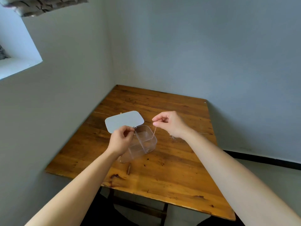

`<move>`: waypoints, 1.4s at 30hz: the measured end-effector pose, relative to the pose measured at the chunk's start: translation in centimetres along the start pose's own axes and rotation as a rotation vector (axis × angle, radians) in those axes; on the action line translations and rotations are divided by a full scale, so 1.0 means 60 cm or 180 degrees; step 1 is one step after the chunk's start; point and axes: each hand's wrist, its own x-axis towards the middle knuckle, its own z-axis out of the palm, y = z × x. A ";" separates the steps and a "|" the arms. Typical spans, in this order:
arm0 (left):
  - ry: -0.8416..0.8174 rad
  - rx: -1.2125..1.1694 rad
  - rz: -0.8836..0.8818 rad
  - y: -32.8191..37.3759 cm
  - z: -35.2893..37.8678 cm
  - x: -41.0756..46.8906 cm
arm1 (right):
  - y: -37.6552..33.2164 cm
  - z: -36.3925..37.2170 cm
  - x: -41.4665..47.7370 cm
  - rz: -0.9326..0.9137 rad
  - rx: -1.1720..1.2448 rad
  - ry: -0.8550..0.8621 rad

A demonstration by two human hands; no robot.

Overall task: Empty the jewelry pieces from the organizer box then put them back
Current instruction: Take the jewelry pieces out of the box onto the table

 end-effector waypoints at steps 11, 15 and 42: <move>-0.0382 -0.2416 -0.0398 0.174 0.058 0.012 | 0.008 -0.139 -0.080 0.0102 0.1842 0.1287; -0.0648 -0.2411 -0.0538 0.174 0.123 -0.003 | 0.035 -0.160 -0.110 0.0201 0.1763 0.1366; -0.0990 0.1360 0.0992 0.034 0.124 -0.048 | 0.177 -0.010 -0.151 0.0947 -0.0901 0.0323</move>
